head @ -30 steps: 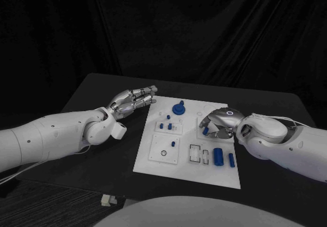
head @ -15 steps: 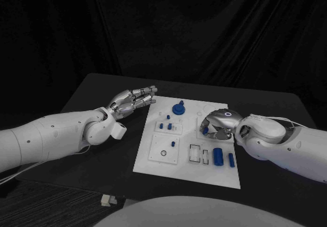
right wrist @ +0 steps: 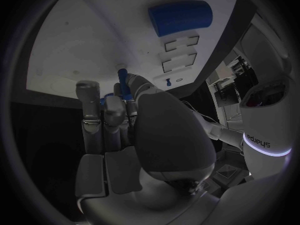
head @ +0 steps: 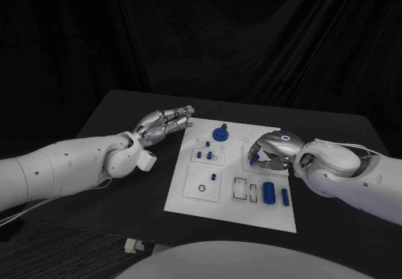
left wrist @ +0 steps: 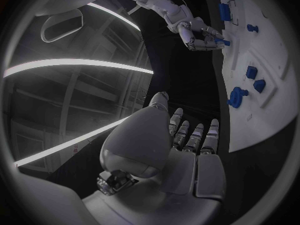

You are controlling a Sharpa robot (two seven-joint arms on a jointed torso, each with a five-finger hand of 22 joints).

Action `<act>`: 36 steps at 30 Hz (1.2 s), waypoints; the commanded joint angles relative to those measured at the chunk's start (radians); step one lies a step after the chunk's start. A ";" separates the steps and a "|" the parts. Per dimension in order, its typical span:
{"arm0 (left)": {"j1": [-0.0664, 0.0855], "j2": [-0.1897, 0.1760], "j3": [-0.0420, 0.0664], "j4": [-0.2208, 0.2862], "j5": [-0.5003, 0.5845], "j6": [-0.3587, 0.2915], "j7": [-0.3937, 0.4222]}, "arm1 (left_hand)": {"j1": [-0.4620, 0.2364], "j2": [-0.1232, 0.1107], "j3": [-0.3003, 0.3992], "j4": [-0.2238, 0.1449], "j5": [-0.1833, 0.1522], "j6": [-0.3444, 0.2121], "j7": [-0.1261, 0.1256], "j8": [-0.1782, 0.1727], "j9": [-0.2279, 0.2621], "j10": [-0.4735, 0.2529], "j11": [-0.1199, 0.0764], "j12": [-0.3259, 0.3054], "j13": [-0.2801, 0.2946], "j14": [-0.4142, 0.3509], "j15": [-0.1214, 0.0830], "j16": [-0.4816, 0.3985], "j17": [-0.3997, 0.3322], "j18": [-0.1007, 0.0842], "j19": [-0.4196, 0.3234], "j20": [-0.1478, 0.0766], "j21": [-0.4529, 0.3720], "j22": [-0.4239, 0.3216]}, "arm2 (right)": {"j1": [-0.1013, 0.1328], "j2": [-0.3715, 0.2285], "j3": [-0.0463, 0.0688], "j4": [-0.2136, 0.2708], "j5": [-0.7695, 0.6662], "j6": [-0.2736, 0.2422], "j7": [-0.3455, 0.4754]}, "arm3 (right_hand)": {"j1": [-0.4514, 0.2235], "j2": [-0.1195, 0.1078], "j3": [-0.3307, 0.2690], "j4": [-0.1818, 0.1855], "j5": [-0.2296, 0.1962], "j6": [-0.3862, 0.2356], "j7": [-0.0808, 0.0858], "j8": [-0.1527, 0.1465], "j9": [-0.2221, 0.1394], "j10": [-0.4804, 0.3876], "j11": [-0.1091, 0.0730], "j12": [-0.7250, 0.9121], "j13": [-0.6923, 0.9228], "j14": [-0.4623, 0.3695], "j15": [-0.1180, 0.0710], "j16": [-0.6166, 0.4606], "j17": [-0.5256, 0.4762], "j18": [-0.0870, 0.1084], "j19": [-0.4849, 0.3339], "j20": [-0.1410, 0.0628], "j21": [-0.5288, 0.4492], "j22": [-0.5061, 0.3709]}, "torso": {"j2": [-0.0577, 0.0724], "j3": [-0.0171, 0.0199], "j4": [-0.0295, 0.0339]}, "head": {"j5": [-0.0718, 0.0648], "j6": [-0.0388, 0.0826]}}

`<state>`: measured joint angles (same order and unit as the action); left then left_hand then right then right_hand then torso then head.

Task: Assemble the parts on the task board

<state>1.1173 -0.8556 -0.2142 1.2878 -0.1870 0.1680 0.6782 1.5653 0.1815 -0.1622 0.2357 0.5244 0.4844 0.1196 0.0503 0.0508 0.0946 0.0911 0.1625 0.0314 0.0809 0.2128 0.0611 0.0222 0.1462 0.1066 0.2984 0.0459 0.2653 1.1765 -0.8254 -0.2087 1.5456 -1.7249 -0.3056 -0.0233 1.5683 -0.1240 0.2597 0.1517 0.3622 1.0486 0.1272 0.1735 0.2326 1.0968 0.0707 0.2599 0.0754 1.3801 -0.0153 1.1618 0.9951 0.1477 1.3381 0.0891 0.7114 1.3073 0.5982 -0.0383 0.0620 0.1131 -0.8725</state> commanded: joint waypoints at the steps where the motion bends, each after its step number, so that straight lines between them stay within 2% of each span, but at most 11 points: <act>1: -0.002 0.002 0.001 0.001 0.007 0.011 0.108 | 0.012 0.002 0.005 -0.001 0.005 0.007 0.001 0.004 0.002 0.002 0.009 0.006 0.001 0.004 0.005 0.003 0.001 -0.011 0.007 -0.003 0.005 0.000 | 0.021 -0.009 0.001 0.027 -0.001 -0.054 -0.005 | 0.002 -0.001 0.007 -0.001 -0.004 0.009 -0.002 0.004 0.002 0.012 0.000 0.002 0.002 -0.002 0.006 0.003 0.001 -0.016 -0.006 0.001 0.004 0.090 | -0.001 0.0001 -0.0005 | 0.001 0.000; 6: -0.003 0.006 0.001 -0.002 0.007 0.013 0.107 | 0.012 0.002 0.005 -0.001 0.005 0.007 0.001 0.004 0.002 0.002 0.009 0.006 0.001 0.004 0.005 0.003 0.001 -0.011 0.007 -0.003 0.005 0.000 | 0.057 -0.019 0.001 0.082 -0.012 -0.052 -0.016 | 0.004 -0.001 0.011 -0.005 -0.006 0.008 0.000 0.003 0.004 0.016 0.001 0.000 0.002 -0.001 0.007 0.004 0.003 -0.016 -0.006 0.002 0.009 0.090 | -0.001 -0.0002 -0.0001 | -0.001 0.000; 10: -0.003 0.008 0.001 -0.003 0.007 0.014 0.106 | 0.012 0.003 0.006 -0.002 0.007 0.008 0.002 0.004 0.002 0.002 0.010 0.006 0.001 0.004 0.006 0.003 0.001 -0.012 0.008 -0.003 0.005 -0.001 | 0.069 -0.009 0.001 0.121 -0.033 -0.037 -0.019 | 0.004 -0.003 0.014 -0.007 -0.009 0.006 0.002 0.001 0.004 0.017 0.002 -0.002 0.002 -0.001 0.008 0.005 0.003 -0.016 -0.007 0.002 0.008 0.090 | -0.001 -0.0003 0.0001 | -0.001 0.000; 14: -0.004 0.009 0.001 -0.003 0.007 0.014 0.105 | 0.012 0.003 0.006 -0.002 0.007 0.008 0.002 0.004 0.002 0.002 0.010 0.006 0.001 0.004 0.006 0.003 0.001 -0.012 0.008 -0.003 0.005 -0.001 | 0.071 0.026 0.001 0.144 -0.047 0.004 -0.019 | 0.003 -0.004 0.015 -0.008 -0.012 0.004 0.004 -0.001 0.004 0.019 0.003 -0.004 0.001 0.001 0.008 0.010 0.009 -0.017 -0.005 0.003 0.016 0.091 | 0.000 -0.0003 0.0001 | -0.001 0.000; 16: -0.004 0.010 0.001 -0.003 0.007 0.015 0.104 | 0.012 0.003 0.006 -0.002 0.007 0.008 0.002 0.004 0.002 0.002 0.010 0.006 0.001 0.004 0.006 0.003 0.001 -0.012 0.008 -0.003 0.005 -0.001 | 0.067 0.058 0.001 0.147 -0.067 0.035 -0.019 | 0.002 -0.004 0.017 -0.009 -0.015 0.001 0.006 -0.003 0.004 0.019 0.004 -0.007 0.001 0.003 0.009 0.012 0.011 -0.018 -0.004 0.003 0.020 0.092 | 0.000 -0.0003 0.0005 | -0.001 0.000; 22: -0.004 0.012 0.001 -0.003 0.007 0.016 0.105 | 0.014 0.004 0.009 -0.003 0.008 0.008 0.002 0.004 0.002 0.002 0.011 0.006 0.001 0.003 0.006 0.003 0.001 -0.014 0.006 -0.003 0.004 -0.008 | 0.045 0.140 0.001 0.127 -0.120 0.083 -0.020 | -0.002 -0.007 0.024 -0.012 -0.021 -0.008 0.009 -0.011 0.004 0.013 0.008 -0.017 -0.002 0.001 0.012 0.009 0.007 -0.017 -0.007 0.005 0.016 0.090 | -0.001 -0.0001 0.0006 | 0.004 0.000; 27: -0.004 0.011 0.001 -0.003 0.007 0.016 0.103 | 0.015 0.005 0.010 -0.003 0.008 0.008 0.002 0.004 0.002 0.002 0.011 0.006 0.001 0.002 0.006 0.003 0.001 -0.015 0.005 -0.003 0.003 -0.010 | 0.026 0.191 0.001 0.100 -0.134 0.102 -0.012 | -0.001 -0.006 0.026 -0.014 -0.021 -0.008 0.009 -0.012 0.004 0.013 0.008 -0.018 -0.002 0.002 0.012 0.011 0.009 -0.017 -0.007 0.005 0.017 0.090 | 0.001 -0.0003 0.0015 | 0.013 0.000; 36: -0.004 0.007 0.001 -0.003 0.007 0.018 0.100 | 0.015 0.006 0.012 -0.004 0.009 0.008 0.002 0.004 0.002 0.002 0.011 0.006 0.001 0.002 0.005 0.003 0.001 -0.016 0.004 -0.003 0.003 -0.011 | -0.013 0.259 0.001 0.065 -0.141 0.109 0.002 | 0.000 -0.006 0.029 -0.016 -0.022 -0.009 0.011 -0.013 0.004 0.016 0.008 -0.019 -0.002 0.004 0.013 0.015 0.016 -0.018 -0.006 0.006 0.023 0.091 | 0.001 -0.0006 0.0038 | 0.011 0.000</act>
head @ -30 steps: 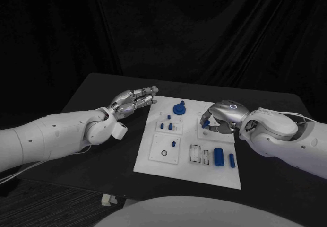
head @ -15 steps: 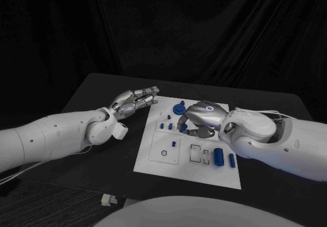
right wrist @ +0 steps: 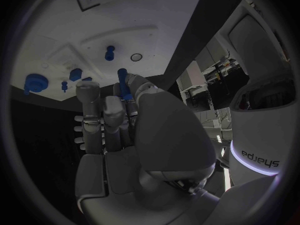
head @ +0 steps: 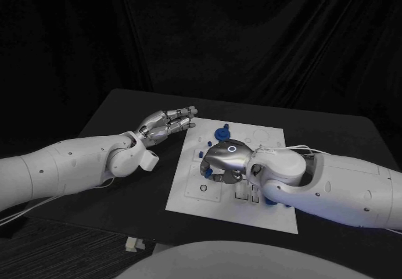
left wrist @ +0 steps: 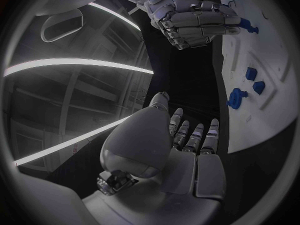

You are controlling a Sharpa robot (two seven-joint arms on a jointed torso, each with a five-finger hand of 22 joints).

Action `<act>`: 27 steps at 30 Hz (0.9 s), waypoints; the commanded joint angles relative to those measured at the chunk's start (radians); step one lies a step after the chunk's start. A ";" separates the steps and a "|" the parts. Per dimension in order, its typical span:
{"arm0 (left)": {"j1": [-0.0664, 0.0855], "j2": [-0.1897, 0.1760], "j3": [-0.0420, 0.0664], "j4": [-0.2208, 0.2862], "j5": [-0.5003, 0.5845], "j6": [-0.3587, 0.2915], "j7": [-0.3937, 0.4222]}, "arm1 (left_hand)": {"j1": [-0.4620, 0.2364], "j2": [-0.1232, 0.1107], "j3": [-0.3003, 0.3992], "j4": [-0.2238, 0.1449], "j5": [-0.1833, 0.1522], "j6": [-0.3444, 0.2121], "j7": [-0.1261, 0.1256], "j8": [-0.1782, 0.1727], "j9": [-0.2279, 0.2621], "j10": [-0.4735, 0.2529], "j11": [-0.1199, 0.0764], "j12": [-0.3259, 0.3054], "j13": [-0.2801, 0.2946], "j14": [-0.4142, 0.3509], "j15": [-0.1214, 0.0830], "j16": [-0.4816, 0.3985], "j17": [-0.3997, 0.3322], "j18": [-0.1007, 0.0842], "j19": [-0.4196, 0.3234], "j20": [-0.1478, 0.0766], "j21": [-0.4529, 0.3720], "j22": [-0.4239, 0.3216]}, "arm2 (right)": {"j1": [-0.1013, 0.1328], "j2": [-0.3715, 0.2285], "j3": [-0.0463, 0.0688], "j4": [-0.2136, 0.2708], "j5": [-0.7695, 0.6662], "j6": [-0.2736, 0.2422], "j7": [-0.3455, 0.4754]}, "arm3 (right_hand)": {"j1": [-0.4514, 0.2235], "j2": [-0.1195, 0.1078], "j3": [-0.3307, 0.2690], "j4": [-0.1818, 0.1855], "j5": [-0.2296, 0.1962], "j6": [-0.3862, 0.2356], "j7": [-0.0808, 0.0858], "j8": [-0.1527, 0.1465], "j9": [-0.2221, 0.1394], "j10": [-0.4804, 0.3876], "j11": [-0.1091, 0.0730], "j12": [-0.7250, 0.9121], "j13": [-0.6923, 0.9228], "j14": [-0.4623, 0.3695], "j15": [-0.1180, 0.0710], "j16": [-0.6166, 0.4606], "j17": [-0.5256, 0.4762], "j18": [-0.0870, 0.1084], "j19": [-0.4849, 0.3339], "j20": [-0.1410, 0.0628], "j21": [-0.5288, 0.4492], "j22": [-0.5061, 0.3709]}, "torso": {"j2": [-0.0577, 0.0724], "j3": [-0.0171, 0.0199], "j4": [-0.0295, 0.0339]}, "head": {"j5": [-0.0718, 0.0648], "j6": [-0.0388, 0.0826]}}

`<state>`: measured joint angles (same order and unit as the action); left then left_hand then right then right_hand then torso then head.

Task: Assemble the parts on the task board

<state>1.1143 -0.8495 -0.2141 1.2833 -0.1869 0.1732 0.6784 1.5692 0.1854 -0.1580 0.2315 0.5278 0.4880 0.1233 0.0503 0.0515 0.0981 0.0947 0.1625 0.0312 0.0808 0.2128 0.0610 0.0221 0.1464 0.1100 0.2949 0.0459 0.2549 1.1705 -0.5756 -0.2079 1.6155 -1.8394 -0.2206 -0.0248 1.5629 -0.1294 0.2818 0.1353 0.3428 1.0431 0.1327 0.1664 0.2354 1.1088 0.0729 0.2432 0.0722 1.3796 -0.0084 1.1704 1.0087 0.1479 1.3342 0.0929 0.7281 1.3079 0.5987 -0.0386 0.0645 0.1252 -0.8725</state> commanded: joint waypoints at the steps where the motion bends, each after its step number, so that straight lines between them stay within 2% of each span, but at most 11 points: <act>1: -0.001 0.002 0.001 0.001 0.007 0.014 0.099 | 0.011 0.002 0.007 0.000 0.005 0.005 -0.001 0.004 0.001 -0.002 0.007 0.006 0.001 0.002 0.005 0.003 0.001 -0.016 0.001 0.000 0.003 0.000 | -0.010 0.014 0.001 -0.006 -0.027 0.026 0.004 | 0.005 0.000 0.007 0.000 -0.003 -0.003 0.005 -0.006 0.002 0.004 0.006 -0.002 0.002 0.005 0.006 0.007 0.002 -0.018 -0.003 0.002 0.006 0.091 | 0.000 -0.0002 0.0011 | -0.001 0.000; 15: -0.001 0.006 0.001 -0.001 0.007 0.021 0.096 | 0.013 0.004 0.011 -0.001 0.006 0.008 -0.001 0.004 0.001 -0.002 0.007 0.006 0.001 0.001 0.005 0.003 0.001 -0.018 0.001 0.000 0.002 -0.001 | -0.041 0.045 0.001 -0.035 -0.027 0.041 0.007 | 0.005 -0.002 0.011 -0.004 -0.004 -0.008 0.007 -0.010 0.001 0.005 0.007 -0.004 0.002 0.006 0.006 0.009 0.003 -0.018 -0.003 0.003 0.010 0.091 | -0.001 -0.0002 -0.0031 | 0.003 0.000; 27: -0.001 0.008 0.001 -0.003 0.007 0.023 0.096 | 0.014 0.005 0.012 -0.001 0.006 0.013 0.000 0.005 0.002 -0.002 0.008 0.006 0.001 0.001 0.005 0.003 0.001 -0.019 0.001 0.000 0.002 -0.002 | -0.055 0.046 0.001 -0.036 -0.027 0.041 0.006 | 0.004 -0.001 0.014 -0.008 -0.006 -0.010 0.009 -0.013 0.001 0.012 0.007 -0.004 0.004 0.005 0.007 0.007 0.001 -0.017 -0.004 0.003 0.008 0.090 | 0.001 0.0001 -0.0024 | 0.005 0.000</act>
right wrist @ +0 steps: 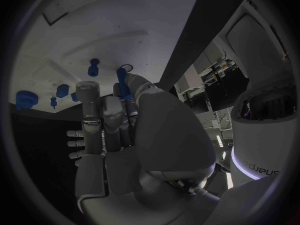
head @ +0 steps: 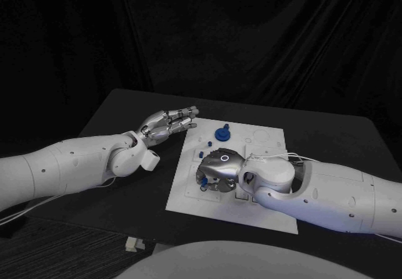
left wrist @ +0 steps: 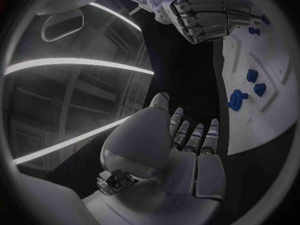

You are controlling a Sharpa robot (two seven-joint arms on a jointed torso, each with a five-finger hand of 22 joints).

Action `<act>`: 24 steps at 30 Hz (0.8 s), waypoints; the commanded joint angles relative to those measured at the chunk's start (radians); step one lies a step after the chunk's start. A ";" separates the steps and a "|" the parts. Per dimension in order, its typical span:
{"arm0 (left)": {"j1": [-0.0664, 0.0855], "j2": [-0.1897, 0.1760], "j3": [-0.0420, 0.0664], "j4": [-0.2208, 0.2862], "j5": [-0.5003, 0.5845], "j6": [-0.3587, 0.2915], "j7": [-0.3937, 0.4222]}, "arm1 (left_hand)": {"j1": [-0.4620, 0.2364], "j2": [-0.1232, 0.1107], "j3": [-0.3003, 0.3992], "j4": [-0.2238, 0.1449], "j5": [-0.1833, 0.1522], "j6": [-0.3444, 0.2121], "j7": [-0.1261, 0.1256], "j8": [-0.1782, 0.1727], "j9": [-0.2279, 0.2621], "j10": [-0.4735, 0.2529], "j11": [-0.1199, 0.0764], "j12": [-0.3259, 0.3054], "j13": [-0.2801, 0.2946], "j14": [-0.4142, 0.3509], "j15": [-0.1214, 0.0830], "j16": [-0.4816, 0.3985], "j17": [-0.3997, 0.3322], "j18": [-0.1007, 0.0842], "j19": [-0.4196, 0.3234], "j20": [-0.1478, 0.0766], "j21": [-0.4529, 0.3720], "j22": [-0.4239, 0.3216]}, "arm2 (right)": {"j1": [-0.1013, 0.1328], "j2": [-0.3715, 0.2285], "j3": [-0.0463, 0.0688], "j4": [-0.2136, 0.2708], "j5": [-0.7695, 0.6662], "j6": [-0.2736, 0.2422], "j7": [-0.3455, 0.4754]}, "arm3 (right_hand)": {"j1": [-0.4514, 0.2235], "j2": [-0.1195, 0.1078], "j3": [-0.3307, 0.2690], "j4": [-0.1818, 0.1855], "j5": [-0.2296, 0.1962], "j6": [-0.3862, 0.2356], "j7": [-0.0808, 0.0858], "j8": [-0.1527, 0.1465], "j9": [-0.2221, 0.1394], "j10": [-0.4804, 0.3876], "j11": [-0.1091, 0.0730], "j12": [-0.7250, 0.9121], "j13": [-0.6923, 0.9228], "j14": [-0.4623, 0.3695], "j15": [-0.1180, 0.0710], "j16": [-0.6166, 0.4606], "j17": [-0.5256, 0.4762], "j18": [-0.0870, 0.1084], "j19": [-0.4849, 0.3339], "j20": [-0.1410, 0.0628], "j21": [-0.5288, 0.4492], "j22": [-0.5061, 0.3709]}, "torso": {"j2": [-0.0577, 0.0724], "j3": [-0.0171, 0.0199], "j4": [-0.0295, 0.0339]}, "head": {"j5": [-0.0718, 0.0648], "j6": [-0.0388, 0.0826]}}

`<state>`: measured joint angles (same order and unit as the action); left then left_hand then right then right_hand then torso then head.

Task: Assemble the parts on the task board

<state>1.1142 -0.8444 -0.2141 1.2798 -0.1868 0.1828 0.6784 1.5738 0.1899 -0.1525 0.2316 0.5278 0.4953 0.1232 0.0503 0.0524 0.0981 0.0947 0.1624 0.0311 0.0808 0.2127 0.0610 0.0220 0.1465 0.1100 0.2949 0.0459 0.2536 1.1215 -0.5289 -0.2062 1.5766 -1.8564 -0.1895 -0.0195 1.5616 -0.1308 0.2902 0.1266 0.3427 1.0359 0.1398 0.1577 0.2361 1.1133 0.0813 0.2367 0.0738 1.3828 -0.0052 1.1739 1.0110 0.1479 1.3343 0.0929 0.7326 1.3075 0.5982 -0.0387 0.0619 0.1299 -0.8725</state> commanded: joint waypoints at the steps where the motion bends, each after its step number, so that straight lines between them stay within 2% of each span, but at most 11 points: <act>1: -0.001 0.003 0.001 0.000 0.007 0.014 0.096 | 0.009 0.001 0.006 -0.001 0.006 0.006 0.000 0.005 0.001 -0.002 0.008 0.006 0.001 0.001 0.005 0.003 0.001 -0.019 0.001 0.000 0.002 -0.001 | -0.007 -0.002 -0.001 0.003 -0.010 0.010 0.000 | 0.006 0.000 0.006 0.001 -0.005 -0.003 0.002 -0.005 0.001 0.008 -0.001 0.003 0.002 0.001 0.004 0.003 -0.002 -0.017 -0.005 0.003 0.003 0.091 | 0.001 0.0002 0.0003 | 0.000 0.000; 24: -0.007 0.010 0.001 -0.013 0.007 0.025 0.086 | 0.010 0.002 0.010 -0.002 0.006 0.007 0.002 0.005 0.001 -0.003 0.009 0.005 0.001 -0.001 0.005 0.002 0.000 -0.021 0.000 0.000 0.001 -0.003 | -0.026 -0.005 -0.001 0.010 -0.010 0.016 -0.005 | 0.004 -0.001 0.009 -0.004 -0.007 -0.004 0.003 -0.007 0.001 0.014 -0.002 0.005 0.005 -0.003 0.003 -0.003 -0.010 -0.016 -0.009 0.004 -0.004 0.089 | 0.000 0.0000 0.0001 | 0.001 0.000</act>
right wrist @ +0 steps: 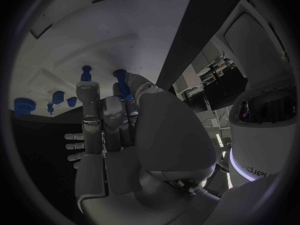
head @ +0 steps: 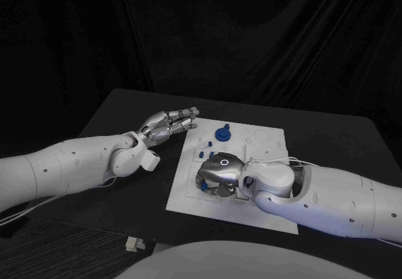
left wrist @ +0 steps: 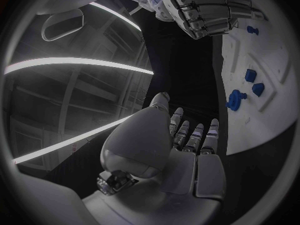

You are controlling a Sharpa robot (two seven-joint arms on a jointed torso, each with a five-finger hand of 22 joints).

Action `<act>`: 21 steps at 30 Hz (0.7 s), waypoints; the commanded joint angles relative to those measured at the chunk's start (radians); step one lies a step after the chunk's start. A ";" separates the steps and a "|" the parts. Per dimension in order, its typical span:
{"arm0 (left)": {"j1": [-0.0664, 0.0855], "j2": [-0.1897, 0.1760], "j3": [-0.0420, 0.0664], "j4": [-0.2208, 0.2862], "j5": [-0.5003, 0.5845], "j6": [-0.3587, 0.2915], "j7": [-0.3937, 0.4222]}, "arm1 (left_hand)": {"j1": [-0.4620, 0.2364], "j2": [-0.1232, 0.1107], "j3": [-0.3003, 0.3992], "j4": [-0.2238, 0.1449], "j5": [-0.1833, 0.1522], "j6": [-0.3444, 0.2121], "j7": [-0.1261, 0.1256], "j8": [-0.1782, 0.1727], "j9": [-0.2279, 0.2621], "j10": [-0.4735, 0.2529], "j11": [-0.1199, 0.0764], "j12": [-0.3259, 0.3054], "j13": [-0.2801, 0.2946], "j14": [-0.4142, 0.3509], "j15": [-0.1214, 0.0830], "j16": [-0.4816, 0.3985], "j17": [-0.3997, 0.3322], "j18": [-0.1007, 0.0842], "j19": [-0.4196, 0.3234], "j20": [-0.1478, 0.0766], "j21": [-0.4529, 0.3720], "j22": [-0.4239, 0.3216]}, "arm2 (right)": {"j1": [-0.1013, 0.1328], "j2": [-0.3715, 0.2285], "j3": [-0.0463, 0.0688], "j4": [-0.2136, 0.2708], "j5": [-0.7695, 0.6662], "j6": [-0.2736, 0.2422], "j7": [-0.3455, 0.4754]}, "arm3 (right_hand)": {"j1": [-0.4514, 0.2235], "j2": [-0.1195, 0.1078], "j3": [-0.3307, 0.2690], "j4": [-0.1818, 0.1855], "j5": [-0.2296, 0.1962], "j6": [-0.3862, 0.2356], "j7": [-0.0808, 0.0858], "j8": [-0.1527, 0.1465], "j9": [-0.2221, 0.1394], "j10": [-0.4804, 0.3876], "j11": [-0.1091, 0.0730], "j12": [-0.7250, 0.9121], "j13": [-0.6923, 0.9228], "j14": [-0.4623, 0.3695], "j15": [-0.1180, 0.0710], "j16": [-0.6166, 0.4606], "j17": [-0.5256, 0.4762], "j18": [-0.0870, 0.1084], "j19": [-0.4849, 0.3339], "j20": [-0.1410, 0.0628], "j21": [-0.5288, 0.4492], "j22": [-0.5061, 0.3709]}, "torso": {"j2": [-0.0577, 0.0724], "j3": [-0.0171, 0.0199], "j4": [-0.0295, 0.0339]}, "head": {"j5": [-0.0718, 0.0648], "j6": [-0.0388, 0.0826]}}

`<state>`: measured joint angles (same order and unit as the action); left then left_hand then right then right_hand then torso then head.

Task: Assemble the parts on the task board

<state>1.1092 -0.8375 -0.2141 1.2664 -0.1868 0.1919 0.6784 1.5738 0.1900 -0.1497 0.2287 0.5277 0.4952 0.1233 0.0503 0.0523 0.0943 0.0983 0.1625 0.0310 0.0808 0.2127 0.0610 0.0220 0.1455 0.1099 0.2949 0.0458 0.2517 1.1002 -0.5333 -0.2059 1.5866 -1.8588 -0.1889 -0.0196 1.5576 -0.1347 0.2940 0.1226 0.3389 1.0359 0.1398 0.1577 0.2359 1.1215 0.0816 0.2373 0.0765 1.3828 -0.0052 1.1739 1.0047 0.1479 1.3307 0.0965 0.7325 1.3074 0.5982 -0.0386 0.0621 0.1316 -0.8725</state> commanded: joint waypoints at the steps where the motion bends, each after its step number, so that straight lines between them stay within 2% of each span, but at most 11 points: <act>1: -0.003 0.003 0.001 0.000 0.007 0.017 0.086 | 0.010 0.002 0.007 0.001 0.006 0.007 0.002 0.005 0.001 0.000 0.006 0.005 0.001 -0.001 0.005 0.002 0.001 -0.020 0.000 0.000 0.001 -0.002 | -0.005 0.000 -0.001 -0.001 -0.008 0.016 -0.006 | 0.008 0.003 0.005 0.000 -0.003 -0.004 0.003 -0.008 0.001 0.006 -0.002 0.004 0.002 -0.003 0.004 -0.003 -0.004 -0.015 -0.006 0.000 -0.006 0.088 | 0.000 -0.0001 -0.0001 | -0.001 0.000; 3: -0.003 0.003 0.001 0.000 0.007 0.017 0.085 | 0.010 0.002 0.007 0.001 0.006 0.007 0.002 0.005 0.001 0.000 0.006 0.005 0.001 -0.001 0.005 0.002 0.001 -0.020 0.000 0.000 0.001 -0.002 | -0.006 0.000 -0.001 -0.002 -0.008 0.018 -0.010 | 0.005 0.002 0.006 -0.002 -0.004 -0.008 0.003 -0.011 0.001 0.002 -0.001 0.001 0.002 -0.006 0.005 -0.006 -0.008 -0.015 -0.009 0.001 -0.010 0.087 | 0.000 -0.0002 0.0001 | -0.001 0.000; 6: -0.004 0.002 0.001 0.000 0.007 0.018 0.085 | 0.011 0.003 0.008 0.000 0.006 0.008 0.002 0.005 0.001 0.000 0.006 0.004 0.001 -0.001 0.005 0.002 0.001 -0.021 0.000 0.000 0.001 -0.002 | -0.007 0.000 -0.001 -0.004 -0.008 0.024 -0.022 | -0.008 -0.007 0.017 -0.006 -0.007 -0.068 0.008 -0.049 -0.012 -0.042 0.008 -0.027 -0.004 -0.019 0.010 -0.017 -0.019 -0.011 -0.027 0.005 -0.035 0.081 | 0.000 -0.0001 0.0005 | -0.001 0.000; 7: -0.004 0.002 0.001 0.000 0.007 0.018 0.085 | 0.011 0.003 0.008 0.000 0.006 0.008 0.002 0.005 0.001 0.000 0.006 0.004 0.001 -0.001 0.005 0.002 0.001 -0.021 0.000 0.000 0.001 -0.002 | -0.007 -0.001 -0.001 -0.005 -0.008 0.025 -0.027 | -0.014 -0.012 0.021 -0.007 -0.012 -0.098 0.003 -0.066 -0.019 -0.064 0.011 -0.038 -0.006 -0.024 0.009 -0.021 -0.024 -0.009 -0.033 0.005 -0.044 0.079 | 0.000 -0.0001 0.0005 | -0.001 0.000; 8: -0.005 0.002 0.001 -0.001 0.007 0.018 0.084 | 0.011 0.003 0.008 0.000 0.006 0.008 0.002 0.005 0.001 0.000 0.006 0.004 0.001 -0.001 0.005 0.002 0.001 -0.021 0.000 0.000 0.001 -0.002 | -0.007 -0.001 -0.001 -0.005 -0.008 0.027 -0.031 | -0.019 -0.016 0.022 -0.008 -0.018 -0.124 -0.009 -0.080 -0.025 -0.083 0.015 -0.047 -0.007 -0.028 0.011 -0.024 -0.029 -0.007 -0.039 0.006 -0.052 0.077 | 0.000 -0.0001 0.0005 | 0.000 0.000; 9: -0.005 0.002 0.001 -0.001 0.007 0.018 0.084 | 0.011 0.003 0.008 0.000 0.006 0.008 0.002 0.005 0.001 0.000 0.006 0.004 0.001 -0.001 0.005 0.002 0.001 -0.021 0.000 0.000 0.001 -0.002 | -0.008 -0.002 -0.001 -0.005 -0.008 0.030 -0.037 | -0.026 -0.020 0.024 -0.012 -0.026 -0.167 -0.032 -0.095 -0.033 -0.118 0.024 -0.060 -0.007 -0.036 0.011 -0.031 -0.037 -0.004 -0.050 0.007 -0.068 0.073 | 0.000 -0.0001 0.0004 | 0.001 0.000; 10: -0.005 0.002 0.001 -0.001 0.007 0.018 0.084 | 0.011 0.003 0.008 0.000 0.006 0.008 0.002 0.005 0.001 0.000 0.006 0.004 0.001 -0.001 0.005 0.002 0.001 -0.021 0.000 0.000 0.001 -0.002 | -0.008 -0.002 -0.001 -0.005 -0.008 0.032 -0.042 | -0.029 -0.021 0.023 -0.015 -0.030 -0.189 -0.040 -0.095 -0.038 -0.137 0.027 -0.065 -0.006 -0.042 0.009 -0.036 -0.043 -0.002 -0.057 0.007 -0.079 0.070 | 0.000 -0.0001 0.0003 | 0.001 0.000; 16: -0.006 0.002 0.001 -0.001 0.007 0.019 0.084 | 0.011 0.003 0.008 0.000 0.006 0.008 0.002 0.005 0.001 0.000 0.006 0.004 0.001 -0.001 0.005 0.002 0.001 -0.021 0.000 0.000 0.001 -0.002 | -0.009 -0.005 -0.001 -0.006 -0.008 0.056 -0.069 | -0.043 -0.013 -0.016 -0.051 -0.059 -0.324 -0.081 -0.092 -0.072 -0.297 0.043 -0.093 -0.002 -0.100 0.018 -0.080 -0.099 0.012 -0.121 0.016 -0.189 0.048 | 0.000 -0.0001 0.0001 | 0.000 0.000; 17: -0.006 0.002 0.001 -0.001 0.007 0.019 0.084 | 0.011 0.003 0.008 0.000 0.006 0.008 0.002 0.005 0.001 0.000 0.006 0.004 0.001 -0.001 0.005 0.002 0.001 -0.021 0.000 0.000 0.001 -0.002 | -0.009 -0.006 -0.001 -0.006 -0.008 0.056 -0.072 | -0.045 -0.007 -0.029 -0.059 -0.066 -0.350 -0.091 -0.091 -0.081 -0.332 0.045 -0.091 0.000 -0.115 0.019 -0.090 -0.113 0.016 -0.138 0.019 -0.219 0.042 | 0.000 -0.0001 0.0004 | 0.000 0.000; 18: -0.006 0.002 0.001 -0.001 0.007 0.019 0.084 | 0.011 0.003 0.008 0.000 0.006 0.008 0.002 0.005 0.001 0.000 0.006 0.004 0.001 -0.001 0.005 0.002 0.001 -0.021 0.000 0.000 0.001 -0.002 | -0.009 -0.007 -0.001 -0.006 -0.008 0.054 -0.073 | -0.046 -0.004 -0.031 -0.059 -0.067 -0.359 -0.091 -0.092 -0.084 -0.339 0.045 -0.090 0.000 -0.117 0.020 -0.090 -0.114 0.017 -0.139 0.020 -0.221 0.042 | 0.000 0.0000 0.0005 | 0.000 0.000; 21: -0.006 0.001 0.001 -0.001 0.007 0.020 0.083 | 0.011 0.003 0.008 0.000 0.006 0.008 0.002 0.005 0.001 0.000 0.006 0.004 0.001 -0.001 0.005 0.002 0.001 -0.021 0.000 0.000 0.001 -0.002 | -0.009 -0.012 -0.001 -0.004 -0.008 0.034 -0.070 | -0.047 0.004 -0.053 -0.067 -0.072 -0.455 -0.109 -0.099 -0.110 -0.400 0.046 -0.088 -0.002 -0.127 0.022 -0.091 -0.120 0.019 -0.148 0.022 -0.236 0.040 | 0.000 -0.0001 0.0005 | 0.000 0.000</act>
<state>1.1042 -0.8372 -0.2141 1.2640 -0.1868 0.1986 0.6784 1.5738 0.1899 -0.1498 0.2288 0.5277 0.4951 0.1234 0.0503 0.0521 0.0944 0.0983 0.1624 0.0310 0.0808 0.2127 0.0610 0.0220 0.1307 0.1099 0.2949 0.0458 0.2504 1.0941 -0.5433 -0.2068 1.5805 -1.8592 -0.1576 -0.0572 1.5076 -0.1391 0.2452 0.0553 0.2737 0.5912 0.0329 0.0648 0.1285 0.7291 0.1274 0.1481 0.0756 1.2608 0.0167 1.0870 0.8854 0.1481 1.1891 0.1165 0.4993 1.3080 0.5979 -0.0386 0.0625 0.1319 -0.8725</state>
